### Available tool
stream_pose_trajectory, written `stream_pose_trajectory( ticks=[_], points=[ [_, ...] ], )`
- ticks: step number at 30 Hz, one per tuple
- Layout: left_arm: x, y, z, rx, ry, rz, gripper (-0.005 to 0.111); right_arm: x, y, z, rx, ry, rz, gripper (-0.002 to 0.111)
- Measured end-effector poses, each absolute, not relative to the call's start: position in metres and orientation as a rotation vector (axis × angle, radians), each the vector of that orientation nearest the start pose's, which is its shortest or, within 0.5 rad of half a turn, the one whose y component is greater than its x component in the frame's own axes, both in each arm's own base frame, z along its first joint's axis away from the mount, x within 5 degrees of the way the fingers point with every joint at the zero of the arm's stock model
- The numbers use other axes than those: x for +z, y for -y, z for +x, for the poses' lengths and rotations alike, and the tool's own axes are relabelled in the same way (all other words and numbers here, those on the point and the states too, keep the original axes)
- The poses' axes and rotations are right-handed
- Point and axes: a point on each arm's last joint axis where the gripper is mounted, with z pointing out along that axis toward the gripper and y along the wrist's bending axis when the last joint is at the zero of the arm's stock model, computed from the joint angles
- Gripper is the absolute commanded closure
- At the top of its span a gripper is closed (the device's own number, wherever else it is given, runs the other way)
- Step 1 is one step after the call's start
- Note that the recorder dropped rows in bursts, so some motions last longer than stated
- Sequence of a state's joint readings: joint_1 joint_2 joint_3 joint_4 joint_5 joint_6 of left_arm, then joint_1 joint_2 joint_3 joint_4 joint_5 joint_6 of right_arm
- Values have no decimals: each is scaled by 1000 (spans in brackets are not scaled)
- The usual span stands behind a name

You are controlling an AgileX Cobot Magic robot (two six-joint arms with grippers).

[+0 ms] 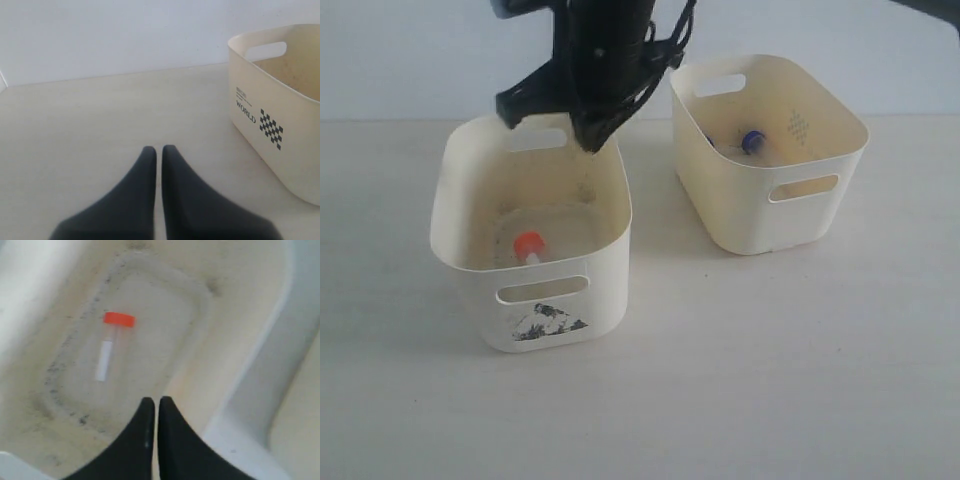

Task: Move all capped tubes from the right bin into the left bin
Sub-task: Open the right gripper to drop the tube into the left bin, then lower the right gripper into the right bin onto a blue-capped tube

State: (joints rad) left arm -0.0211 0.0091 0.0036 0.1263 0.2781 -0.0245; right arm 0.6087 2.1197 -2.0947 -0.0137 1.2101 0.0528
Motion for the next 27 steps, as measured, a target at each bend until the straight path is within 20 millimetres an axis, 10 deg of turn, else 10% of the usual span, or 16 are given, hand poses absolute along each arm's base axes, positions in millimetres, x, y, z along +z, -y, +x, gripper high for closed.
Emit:
stream_pose_trajectory(
  ticks=[4,9,16,27],
  points=[
    [186,-2,56,86,-1771,80,102,335,-192,418,67,-2564,-516,107],
    [186,-2,56,86,-1771,80,102,310,-123,462,-131,-2565,-343,107],
    [186,-2,56,86,-1771,80,102,243,-117,492,-176,-2628,-352,107],
    [186,-2,56,86,-1771,80,102,215,-93,509,174,-2667,-219,105]
  ],
)
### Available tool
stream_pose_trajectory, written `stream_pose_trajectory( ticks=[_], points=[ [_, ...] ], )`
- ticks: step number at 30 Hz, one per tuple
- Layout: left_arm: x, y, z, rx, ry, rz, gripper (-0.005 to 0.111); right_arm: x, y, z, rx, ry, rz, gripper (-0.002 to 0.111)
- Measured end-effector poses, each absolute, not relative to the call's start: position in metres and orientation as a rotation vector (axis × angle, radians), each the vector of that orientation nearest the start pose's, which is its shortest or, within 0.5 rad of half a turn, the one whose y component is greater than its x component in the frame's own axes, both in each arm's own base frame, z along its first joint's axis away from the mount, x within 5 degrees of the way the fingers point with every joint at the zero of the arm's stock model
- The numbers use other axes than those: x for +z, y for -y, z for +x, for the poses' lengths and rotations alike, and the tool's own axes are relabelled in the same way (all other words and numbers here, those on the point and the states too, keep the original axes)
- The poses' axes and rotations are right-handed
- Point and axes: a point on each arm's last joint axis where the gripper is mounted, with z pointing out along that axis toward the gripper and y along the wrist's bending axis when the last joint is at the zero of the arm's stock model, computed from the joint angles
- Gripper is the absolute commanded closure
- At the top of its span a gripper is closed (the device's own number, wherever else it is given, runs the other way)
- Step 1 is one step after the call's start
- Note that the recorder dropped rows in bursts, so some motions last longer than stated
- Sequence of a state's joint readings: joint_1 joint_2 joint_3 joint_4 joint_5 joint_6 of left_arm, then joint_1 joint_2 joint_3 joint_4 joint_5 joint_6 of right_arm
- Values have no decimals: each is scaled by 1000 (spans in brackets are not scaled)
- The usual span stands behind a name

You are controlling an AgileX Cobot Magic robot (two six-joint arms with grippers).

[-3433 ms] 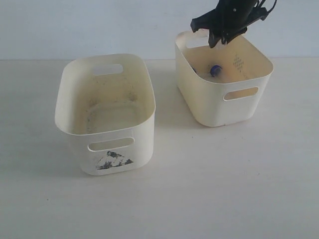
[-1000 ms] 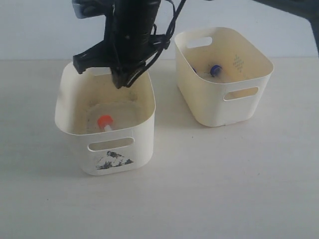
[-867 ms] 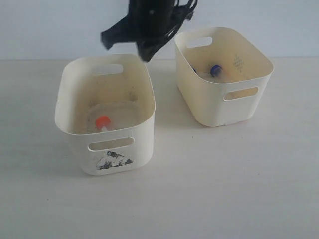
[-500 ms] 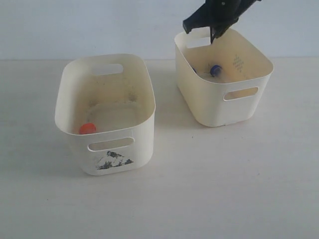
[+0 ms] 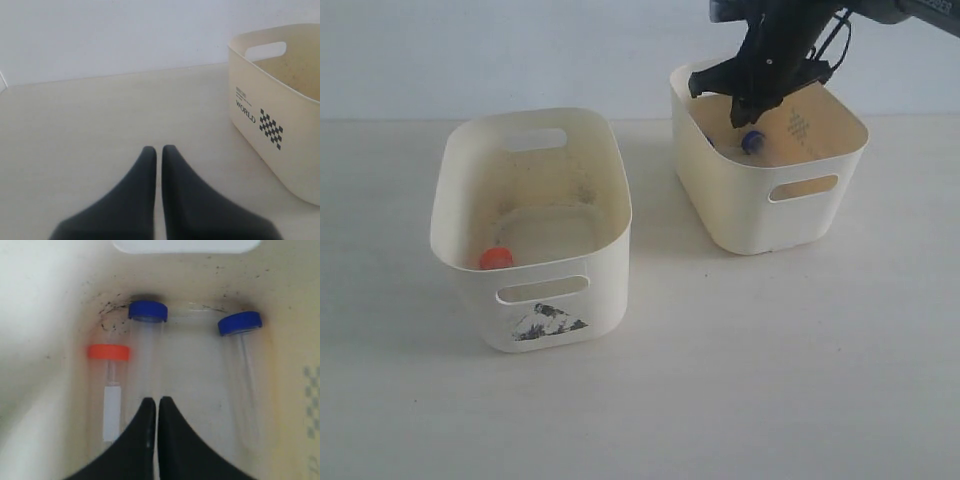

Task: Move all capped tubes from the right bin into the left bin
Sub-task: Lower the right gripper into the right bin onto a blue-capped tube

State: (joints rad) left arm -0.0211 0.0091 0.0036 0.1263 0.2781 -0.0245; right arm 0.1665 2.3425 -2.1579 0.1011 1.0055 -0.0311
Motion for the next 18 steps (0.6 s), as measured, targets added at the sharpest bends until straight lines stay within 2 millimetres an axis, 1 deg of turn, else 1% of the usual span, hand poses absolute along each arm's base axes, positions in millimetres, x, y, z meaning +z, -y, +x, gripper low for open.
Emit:
stream_pose_trajectory(
  ticks=[1,2,3,4,5,6,10,15,18],
  points=[
    [186,-2,56,86,-1771,80,102,213,-94,509,204,-2671,-214,96],
    [186,-2,56,86,-1771,80,102,209,-93,510,243,-2676,-205,88],
    [186,-2,56,86,-1771,80,102,206,-93,511,250,-2680,-212,71],
    [186,-2,56,86,-1771,80,102,203,-93,512,258,-2682,-216,64],
    [186,-2,56,86,-1771,80,102,200,-93,512,263,-2687,-216,52],
    [186,-2,56,86,-1771,80,102,198,-93,513,274,-2684,-210,47],
    [186,-2,56,86,-1771,80,102,191,-95,518,296,-2658,-189,47],
    [186,-2,56,86,-1771,80,102,174,-97,521,326,-2676,-157,47],
    [186,-2,56,86,-1771,80,102,172,-98,522,344,-2678,-143,47]
  ],
)
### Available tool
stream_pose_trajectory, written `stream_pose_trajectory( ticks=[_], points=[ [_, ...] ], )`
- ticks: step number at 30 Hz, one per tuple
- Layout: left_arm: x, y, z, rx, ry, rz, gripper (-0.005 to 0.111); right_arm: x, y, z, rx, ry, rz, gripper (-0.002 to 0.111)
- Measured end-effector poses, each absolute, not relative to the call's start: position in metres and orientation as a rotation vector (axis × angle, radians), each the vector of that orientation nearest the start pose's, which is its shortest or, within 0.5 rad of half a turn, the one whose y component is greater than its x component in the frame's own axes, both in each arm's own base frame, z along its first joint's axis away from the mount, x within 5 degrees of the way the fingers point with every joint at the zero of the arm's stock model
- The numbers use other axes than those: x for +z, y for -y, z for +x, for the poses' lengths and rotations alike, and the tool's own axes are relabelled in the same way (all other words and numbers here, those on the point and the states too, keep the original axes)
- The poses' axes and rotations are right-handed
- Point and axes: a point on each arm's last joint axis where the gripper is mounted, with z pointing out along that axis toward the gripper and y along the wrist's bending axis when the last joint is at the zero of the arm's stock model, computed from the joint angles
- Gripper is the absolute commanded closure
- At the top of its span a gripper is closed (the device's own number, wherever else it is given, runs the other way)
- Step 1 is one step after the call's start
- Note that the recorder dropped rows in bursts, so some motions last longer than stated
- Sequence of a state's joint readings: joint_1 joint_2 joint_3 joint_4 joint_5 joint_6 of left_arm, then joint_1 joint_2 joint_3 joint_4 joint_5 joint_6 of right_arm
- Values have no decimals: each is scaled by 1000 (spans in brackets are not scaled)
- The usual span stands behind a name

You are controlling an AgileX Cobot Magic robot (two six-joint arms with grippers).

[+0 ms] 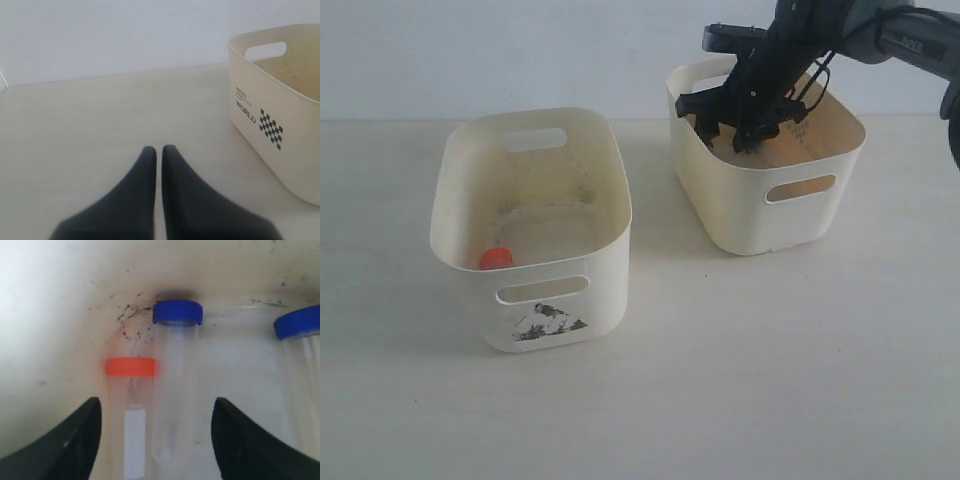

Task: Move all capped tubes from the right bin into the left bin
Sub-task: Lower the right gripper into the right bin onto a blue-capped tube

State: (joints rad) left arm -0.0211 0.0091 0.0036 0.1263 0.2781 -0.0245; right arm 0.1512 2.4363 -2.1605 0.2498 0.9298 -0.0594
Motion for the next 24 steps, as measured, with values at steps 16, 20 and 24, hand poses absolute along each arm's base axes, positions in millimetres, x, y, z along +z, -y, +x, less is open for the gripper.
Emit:
stream_pose_trajectory(
  ticks=[16,20,24],
  points=[
    [186,-2,56,86,-1771,80,102,167,-100,524,387,-2673,-89,48],
    [186,-2,56,86,-1771,80,102,176,-99,524,365,-2657,-100,48],
    [186,-2,56,86,-1771,80,102,193,-98,521,361,-2636,-104,48]
  ],
)
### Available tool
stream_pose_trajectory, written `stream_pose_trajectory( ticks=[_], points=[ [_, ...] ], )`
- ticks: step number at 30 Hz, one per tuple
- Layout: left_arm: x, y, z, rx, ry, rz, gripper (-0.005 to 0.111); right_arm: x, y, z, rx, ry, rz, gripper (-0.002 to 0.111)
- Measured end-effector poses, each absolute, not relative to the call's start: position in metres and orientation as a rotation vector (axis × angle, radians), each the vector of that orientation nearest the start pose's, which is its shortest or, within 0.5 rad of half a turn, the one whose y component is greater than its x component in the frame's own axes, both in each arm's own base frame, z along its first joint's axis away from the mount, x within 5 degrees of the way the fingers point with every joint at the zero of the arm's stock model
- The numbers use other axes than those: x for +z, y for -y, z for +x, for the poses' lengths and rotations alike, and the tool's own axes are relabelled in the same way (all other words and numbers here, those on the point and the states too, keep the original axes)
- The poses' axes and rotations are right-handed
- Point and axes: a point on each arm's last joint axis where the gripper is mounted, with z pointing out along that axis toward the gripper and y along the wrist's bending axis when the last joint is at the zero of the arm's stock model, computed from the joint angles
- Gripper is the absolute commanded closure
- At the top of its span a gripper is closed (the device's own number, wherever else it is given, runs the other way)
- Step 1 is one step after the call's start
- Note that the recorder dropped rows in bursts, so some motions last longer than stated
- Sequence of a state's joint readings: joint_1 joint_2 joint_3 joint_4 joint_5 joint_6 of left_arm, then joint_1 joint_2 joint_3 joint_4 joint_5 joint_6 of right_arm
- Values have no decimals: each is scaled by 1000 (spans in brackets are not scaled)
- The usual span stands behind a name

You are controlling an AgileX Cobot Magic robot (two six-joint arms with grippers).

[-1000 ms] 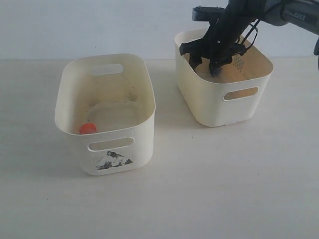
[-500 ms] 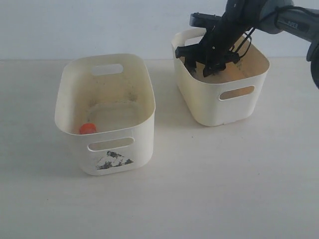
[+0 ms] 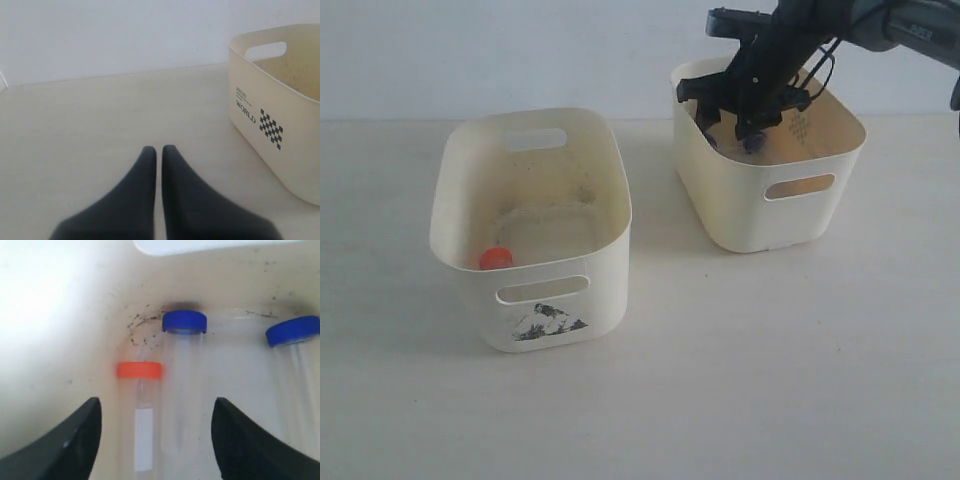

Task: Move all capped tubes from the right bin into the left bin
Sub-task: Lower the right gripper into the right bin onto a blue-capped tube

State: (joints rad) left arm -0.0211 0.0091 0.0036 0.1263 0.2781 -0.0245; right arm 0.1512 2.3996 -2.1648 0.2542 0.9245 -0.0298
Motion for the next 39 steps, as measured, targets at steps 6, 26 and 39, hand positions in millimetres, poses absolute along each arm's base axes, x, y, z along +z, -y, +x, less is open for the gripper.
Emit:
stream_pose_trajectory(
  ticks=[6,26,39],
  points=[
    [186,-2,56,86,-1771,80,102,212,-92,519,386,-2599,-75,48],
    [186,-2,56,86,-1771,80,102,170,-74,530,474,-2639,2,48],
    [186,-2,56,86,-1771,80,102,144,-74,533,467,-2672,10,48]
  ],
)
